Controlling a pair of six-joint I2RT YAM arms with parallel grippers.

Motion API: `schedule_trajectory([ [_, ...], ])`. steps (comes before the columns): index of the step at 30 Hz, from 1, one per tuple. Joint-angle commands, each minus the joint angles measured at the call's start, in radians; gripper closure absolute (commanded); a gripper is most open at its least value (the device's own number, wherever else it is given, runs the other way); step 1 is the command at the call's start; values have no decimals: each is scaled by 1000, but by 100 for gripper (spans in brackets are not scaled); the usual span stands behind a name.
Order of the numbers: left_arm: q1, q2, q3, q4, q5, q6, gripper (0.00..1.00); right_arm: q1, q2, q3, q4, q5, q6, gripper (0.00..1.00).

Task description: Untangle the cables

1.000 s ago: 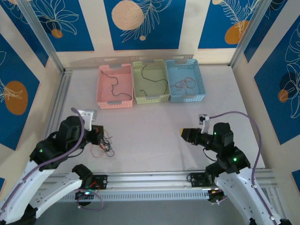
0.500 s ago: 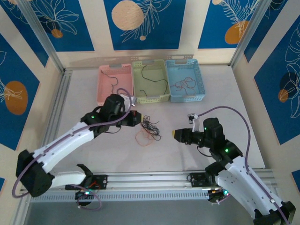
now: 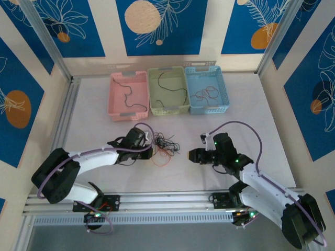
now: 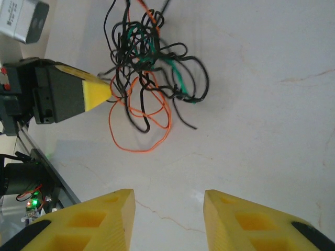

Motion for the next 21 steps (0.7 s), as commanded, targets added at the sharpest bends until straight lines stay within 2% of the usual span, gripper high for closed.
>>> schedule_trajectory([
  [1, -4, 1, -48, 127, -29, -35, 100, 18, 69, 50, 107, -29, -34, 58],
  [8, -5, 18, -54, 150, -35, -39, 100, 98, 225, 117, 172, -47, -61, 55],
  [14, -5, 38, -49, 153, -35, -37, 100, 209, 316, 185, 121, 44, -129, 56],
  [21, -5, 34, -51, 153, -38, -37, 100, 230, 410, 230, 131, 63, -129, 57],
])
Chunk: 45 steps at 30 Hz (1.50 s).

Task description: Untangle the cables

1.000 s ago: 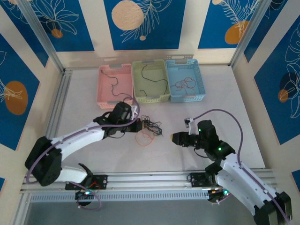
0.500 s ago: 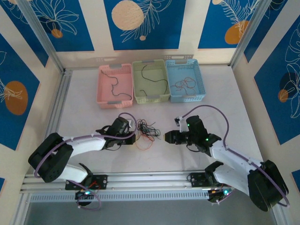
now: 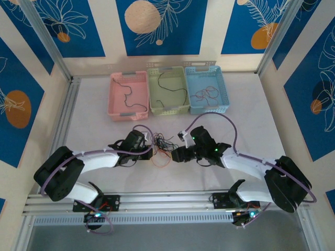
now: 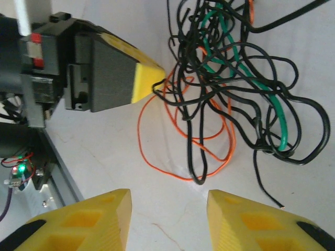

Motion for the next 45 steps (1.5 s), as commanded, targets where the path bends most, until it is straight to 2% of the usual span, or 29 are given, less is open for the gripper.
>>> schedule_trajectory([
  [1, -5, 4, -3, 21, -12, -11, 100, 11, 36, 44, -5, 23, -26, 58],
  [8, -5, 1, -7, 26, -14, -13, 100, 16, 128, 110, -32, -9, -38, 64],
  [17, -5, 0, -9, 28, -12, -11, 100, 20, 200, 143, -49, 37, -34, 70],
  [21, -5, -2, -10, 26, -14, -10, 100, 21, 224, 165, -71, 44, -39, 77],
  [28, -5, -4, -11, 25, -17, -12, 100, 19, 186, 158, -92, 60, -60, 100],
  [33, -4, -19, -20, 21, -37, -22, 100, -3, 131, 143, -138, 75, -84, 100],
  [37, -5, -90, -51, 13, -78, -40, 100, -69, 71, 106, -155, 69, -91, 100],
  [42, -4, -252, 21, -236, -181, -53, 100, -169, -21, 31, -135, 54, -70, 100],
  [45, -3, -431, 78, -424, -257, -34, 100, -199, -82, -18, -104, 81, -45, 100],
])
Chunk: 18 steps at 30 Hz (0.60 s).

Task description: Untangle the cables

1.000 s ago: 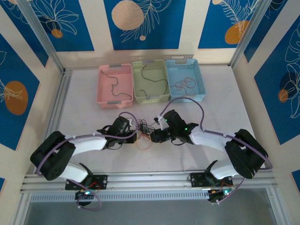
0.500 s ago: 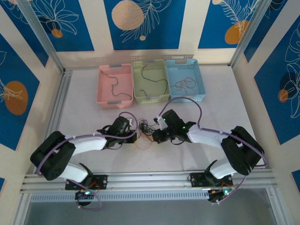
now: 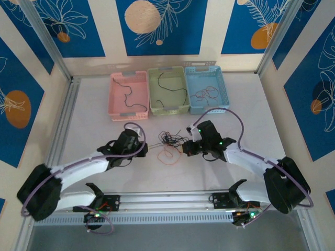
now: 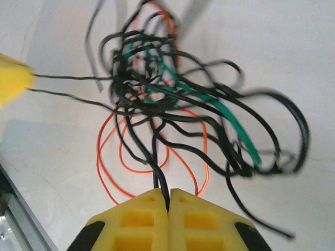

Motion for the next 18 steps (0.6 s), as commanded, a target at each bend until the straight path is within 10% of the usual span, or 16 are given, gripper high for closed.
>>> schedule_trajectory([
  [1, -3, -185, 87, -311, -164, 13, 100, -43, -69, -50, 33, 36, 31, 100],
  [10, 6, -523, 432, -875, -455, 65, 100, -143, -139, -111, 69, 55, 88, 100],
  [18, 7, -554, 654, -1046, -566, 137, 100, -174, -162, -127, 73, 68, 109, 100],
])
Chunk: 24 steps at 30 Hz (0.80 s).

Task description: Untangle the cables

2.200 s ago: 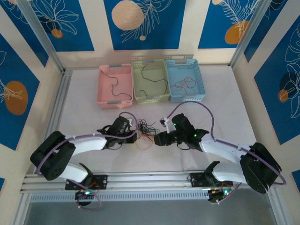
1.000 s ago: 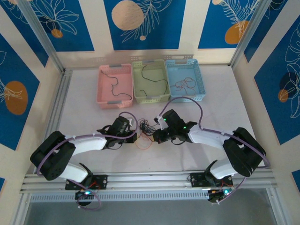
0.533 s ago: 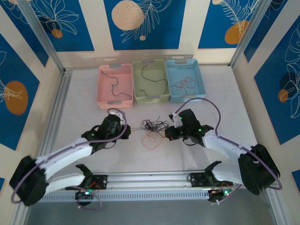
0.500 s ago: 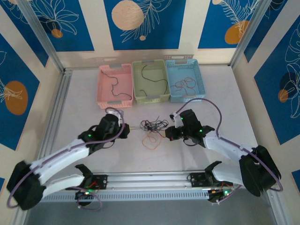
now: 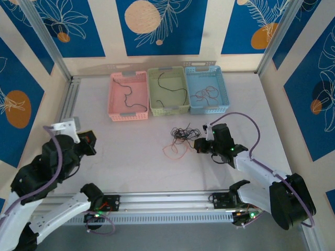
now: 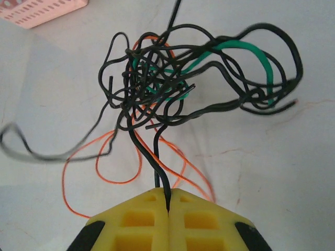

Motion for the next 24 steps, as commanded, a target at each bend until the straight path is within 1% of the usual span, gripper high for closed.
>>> schedule_trajectory([
  [1, 5, 0, 19, -115, -47, 51, 100, -11, -30, -12, 9, 5, 17, 100],
  [4, 5, 3, -48, -26, 86, 52, 100, -10, -50, -23, 27, -23, 10, 100],
  [8, 5, 31, -183, 158, 309, 33, 100, -3, -81, -47, 61, -71, 1, 100],
  [10, 4, 72, -248, 262, 427, 23, 100, 16, -82, -52, 83, -96, -7, 100],
  [12, 4, 139, -314, 373, 541, 11, 100, 48, -76, -48, 89, -94, -24, 100],
  [14, 0, 200, -368, 467, 610, -3, 98, 74, -74, -44, 92, -84, -37, 100],
  [17, -1, 297, -443, 615, 700, -15, 81, 93, -75, -44, 95, -77, -48, 100],
  [19, -11, 365, -467, 689, 728, -19, 72, 93, -74, -44, 96, -82, -49, 100],
  [21, -15, 430, -483, 755, 746, -17, 59, 98, -71, -44, 100, -84, -52, 100],
  [24, -17, 526, -469, 826, 788, -12, 46, 101, -63, -41, 101, -83, -53, 100],
])
